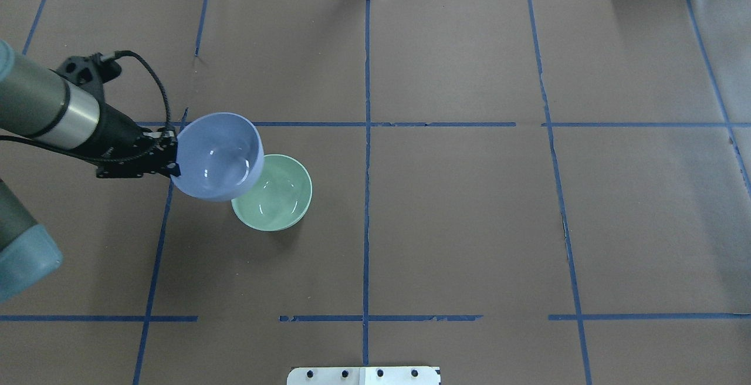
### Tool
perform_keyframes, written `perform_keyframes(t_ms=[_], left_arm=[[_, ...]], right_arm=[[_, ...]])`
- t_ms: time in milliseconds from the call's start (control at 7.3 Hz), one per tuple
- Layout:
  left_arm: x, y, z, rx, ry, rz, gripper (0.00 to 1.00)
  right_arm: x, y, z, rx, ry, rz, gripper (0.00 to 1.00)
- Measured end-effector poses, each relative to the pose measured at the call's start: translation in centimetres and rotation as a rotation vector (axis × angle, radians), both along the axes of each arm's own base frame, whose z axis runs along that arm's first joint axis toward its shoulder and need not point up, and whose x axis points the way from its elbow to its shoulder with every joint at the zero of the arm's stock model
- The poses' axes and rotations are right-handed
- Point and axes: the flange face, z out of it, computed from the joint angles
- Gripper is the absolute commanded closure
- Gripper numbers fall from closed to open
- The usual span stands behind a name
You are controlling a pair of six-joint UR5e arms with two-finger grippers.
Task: Stack blue bowl on green bowl
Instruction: 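Lift the blue bowl with the left gripper and carry it over the green bowl, then lower the blue bowl into the green bowl and open the left gripper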
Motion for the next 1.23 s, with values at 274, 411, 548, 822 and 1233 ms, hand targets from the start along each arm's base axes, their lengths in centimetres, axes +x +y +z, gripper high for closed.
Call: perform_keyframes(t_ms=[274, 411, 548, 822, 1233], left_arm=[[5.3, 1.9, -1.7, -0.044, -0.005, -0.013, 1.00], [6.4, 1.9, -1.3, -0.058, -0.021, -0.026, 1.00], [7.3, 1.6, -0.6, -0.068, -0.039, -0.035, 1.00], [8.7, 1.0, 0.4, -0.077, -0.064, -0.039, 1.00], [10.3, 1.6, 1.4, -0.086, -0.084, -0.016, 1.00]], right_arm=[[0.0, 0.0, 0.0, -0.001, 0.000, 0.001, 0.00], [0.0, 0.0, 0.0, -0.001, 0.000, 0.001, 0.00], [0.0, 0.0, 0.0, -0.001, 0.000, 0.001, 0.00], [0.0, 0.0, 0.0, 0.000, 0.000, 0.001, 0.00], [0.0, 0.0, 0.0, 0.000, 0.000, 0.000, 0.00]])
